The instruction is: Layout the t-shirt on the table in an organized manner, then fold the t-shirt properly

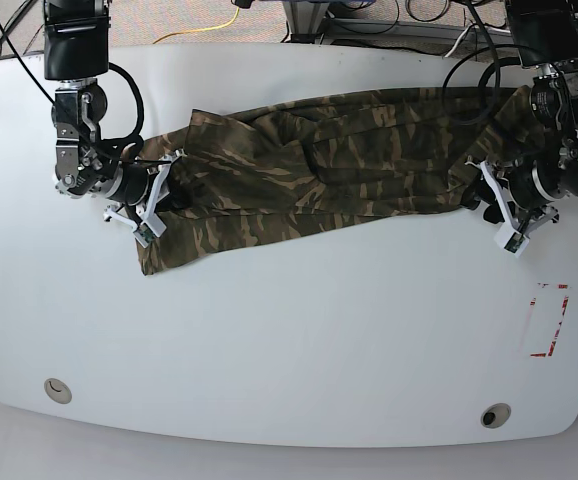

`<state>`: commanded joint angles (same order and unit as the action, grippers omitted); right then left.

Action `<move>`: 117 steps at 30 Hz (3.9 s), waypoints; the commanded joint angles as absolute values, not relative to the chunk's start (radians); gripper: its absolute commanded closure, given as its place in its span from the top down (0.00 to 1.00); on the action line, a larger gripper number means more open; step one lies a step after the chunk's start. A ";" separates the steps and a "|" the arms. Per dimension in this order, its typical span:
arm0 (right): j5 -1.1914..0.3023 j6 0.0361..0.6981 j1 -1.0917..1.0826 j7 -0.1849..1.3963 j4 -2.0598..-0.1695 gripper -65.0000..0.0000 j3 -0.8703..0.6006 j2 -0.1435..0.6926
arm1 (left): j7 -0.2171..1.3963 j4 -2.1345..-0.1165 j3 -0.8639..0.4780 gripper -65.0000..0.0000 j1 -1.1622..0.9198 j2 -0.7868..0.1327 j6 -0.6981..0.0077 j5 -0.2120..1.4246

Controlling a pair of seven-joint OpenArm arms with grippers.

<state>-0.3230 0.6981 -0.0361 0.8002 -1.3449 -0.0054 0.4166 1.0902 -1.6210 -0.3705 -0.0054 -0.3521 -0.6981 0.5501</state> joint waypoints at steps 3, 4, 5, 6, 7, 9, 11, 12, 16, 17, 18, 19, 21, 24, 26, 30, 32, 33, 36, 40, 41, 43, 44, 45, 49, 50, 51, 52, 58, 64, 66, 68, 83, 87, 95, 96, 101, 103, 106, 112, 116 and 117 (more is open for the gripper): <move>-0.323 0.698 -0.036 0.800 -1.345 0.07 -0.005 0.417 | 1.078 -1.595 -0.387 0.66 0.018 -0.352 -0.698 0.550; -0.323 0.698 -0.036 0.800 -1.345 0.07 -0.005 0.417 | 1.078 -1.586 -0.386 0.66 0.024 -0.352 -0.698 0.550; -0.323 0.698 -0.036 0.800 -1.345 0.07 -0.005 0.417 | 1.078 -1.569 -0.380 0.66 0.031 -0.355 -0.698 0.553; -0.323 0.698 -0.036 0.800 -1.345 0.07 -0.005 0.417 | 1.078 -1.554 -0.374 0.66 0.035 -0.355 -0.698 0.555; -0.323 0.698 -0.036 0.800 -1.345 0.07 -0.005 0.417 | 1.078 -1.540 -0.369 0.66 0.039 -0.355 -0.698 0.555; -0.323 0.698 -0.036 0.800 -1.345 0.07 -0.005 0.417 | 1.069 -1.501 -0.346 0.66 0.042 -0.357 -0.698 0.555; -0.323 0.698 -0.036 0.800 -1.345 0.07 -0.005 0.417 | 1.052 -1.472 -0.326 0.66 0.045 -0.357 -0.698 0.553; -0.323 0.698 -0.036 0.800 -1.345 0.07 -0.005 0.417 | 1.047 -1.468 -0.323 0.66 0.047 -0.357 -0.698 0.553; -0.323 0.698 -0.036 0.800 -1.345 0.07 -0.005 0.417 | 1.018 -1.415 -0.282 0.66 0.070 -0.354 -0.698 0.550; -0.323 0.698 -0.036 0.800 -1.345 0.07 -0.005 0.417 | 1.013 -1.399 -0.271 0.66 0.070 -0.354 -0.698 0.550; -0.323 0.698 -0.036 0.800 -1.345 0.07 -0.005 0.417 | 1.007 -1.383 -0.260 0.66 0.070 -0.352 -0.698 0.550; -0.323 0.698 -0.036 0.800 -1.345 0.07 -0.005 0.417 | 1.003 -1.372 -0.252 0.66 0.071 -0.352 -0.698 0.552; -0.323 0.698 -0.036 0.800 -1.345 0.07 -0.005 0.417 | 0.989 -1.359 -0.231 0.65 0.071 -0.351 -0.698 0.553; -0.323 0.698 -0.036 0.800 -1.345 0.07 -0.005 0.417 | 0.980 -1.359 -0.197 0.59 0.071 -0.351 -0.698 0.555; -0.323 0.698 -0.036 0.800 -1.345 0.07 -0.005 0.417 | 0.983 -1.360 -0.193 0.51 0.071 -0.351 -0.698 0.555; -0.323 0.698 -0.036 0.800 -1.345 0.07 -0.005 0.417 | 0.981 -1.360 -0.191 0.28 0.071 -0.351 -0.698 0.555; -0.323 0.698 -0.036 0.800 -1.345 0.07 -0.005 0.417 | 0.981 -1.362 -0.193 0.20 0.071 -0.351 -0.698 0.556; -0.323 0.698 -0.036 0.800 -1.345 0.07 -0.005 0.417 | 0.981 -1.366 -0.197 0.18 0.070 -0.351 -0.698 0.556; -0.323 0.698 -0.036 0.800 -1.345 0.07 -0.005 0.417 | 0.980 -1.422 -0.213 0.18 0.065 -0.351 -0.698 0.556; -0.323 0.698 -0.036 0.800 -1.345 0.07 -0.005 0.417 | 0.984 -1.517 -0.236 0.18 0.028 -0.355 -0.698 0.556; -0.323 0.698 -0.036 0.800 -1.345 0.07 -0.005 0.417 | 0.984 -1.538 -0.240 0.18 0.019 -0.355 -0.698 0.556; -0.323 0.698 -0.038 0.800 -1.345 0.07 -0.005 0.417 | 0.986 -1.606 -0.248 0.18 -0.008 -0.357 -0.698 0.556; -0.323 0.698 -0.038 0.800 -1.345 0.07 -0.005 0.417 | 0.987 -1.623 -0.248 0.18 -0.015 -0.357 -0.698 0.556; -0.323 0.698 -0.038 0.800 -1.345 0.07 -0.005 0.417 | 0.992 -1.638 -0.248 0.18 -0.022 -0.358 -0.698 0.556; -0.323 0.698 -0.042 0.800 -1.343 0.07 -0.005 0.417 | 1.058 -1.696 -0.248 0.18 -0.042 -0.366 -0.698 0.556; -0.323 0.698 -0.042 0.800 -1.343 0.07 -0.005 0.417 | 1.069 -1.713 -0.248 0.18 -0.048 -0.372 -0.698 0.556; -0.323 0.698 -0.044 0.800 -1.343 0.07 -0.005 0.417 | 1.073 -1.732 -0.249 0.18 -0.058 -0.372 -0.698 0.556; -0.323 0.698 -0.044 0.800 -1.343 0.07 -0.005 0.417 | 1.073 -1.748 -0.249 0.18 -0.071 -0.371 -0.698 0.556; -0.323 0.698 -0.045 0.800 -1.343 0.07 -0.004 0.417 | 1.073 -1.770 -0.274 0.19 -0.093 -0.369 -0.698 0.556; -0.323 0.698 -0.045 0.800 -1.343 0.07 -0.004 0.415 | 1.073 -1.761 -0.285 0.47 -0.070 -0.364 -0.698 0.555; -0.323 0.698 -0.045 0.800 -1.343 0.07 -0.004 0.414 | 1.073 -1.742 -0.285 0.60 -0.041 -0.361 -0.698 0.555; -0.321 0.698 -0.045 0.800 -1.343 0.07 -0.004 0.403 | 1.073 -1.689 -0.285 0.68 0.001 -0.338 -0.698 0.552; -0.321 0.698 -0.041 0.800 -1.343 0.07 -0.004 0.395 | 1.032 -1.354 -0.085 0.67 0.234 -0.294 -0.698 0.549; -0.321 0.698 -0.041 0.800 -1.343 0.07 -0.004 0.395 | 1.018 -1.307 -0.044 0.66 0.249 -0.291 -0.698 0.549; -0.321 0.698 -0.042 0.800 -1.343 0.07 -0.007 0.398 | 1.017 -1.250 -0.028 0.57 0.255 -0.294 -0.698 0.549; -0.321 0.698 -0.042 0.800 -1.343 0.07 -0.007 0.398 | 1.017 -1.250 -0.028 0.57 0.254 -0.295 -0.698 0.549; -0.321 0.698 -0.044 0.800 -1.343 0.07 -0.007 0.397 | 1.020 -1.254 -0.028 0.57 0.251 -0.320 -0.698 0.549; -0.321 0.698 -0.044 0.800 -1.343 0.07 -0.007 0.397 | 1.020 -1.254 -0.028 0.55 0.251 -0.321 -0.698 0.549; -0.321 0.698 -0.044 0.800 -1.343 0.07 -0.007 0.397 | 1.020 -1.253 -0.028 0.49 0.249 -0.326 -0.698 0.549; -0.321 0.698 -0.045 0.800 -1.343 0.07 -0.007 0.395 | 1.021 -1.250 -0.028 0.34 0.234 -0.349 -0.698 0.549; -0.321 0.698 -0.045 0.800 -1.343 0.07 -0.007 0.395 | 1.021 -1.248 -0.028 0.34 0.231 -0.351 -0.698 0.547; -0.321 0.698 -0.045 0.800 -1.343 0.07 -0.007 0.395 | 1.021 -1.248 -0.028 0.34 0.231 -0.351 -0.698 0.547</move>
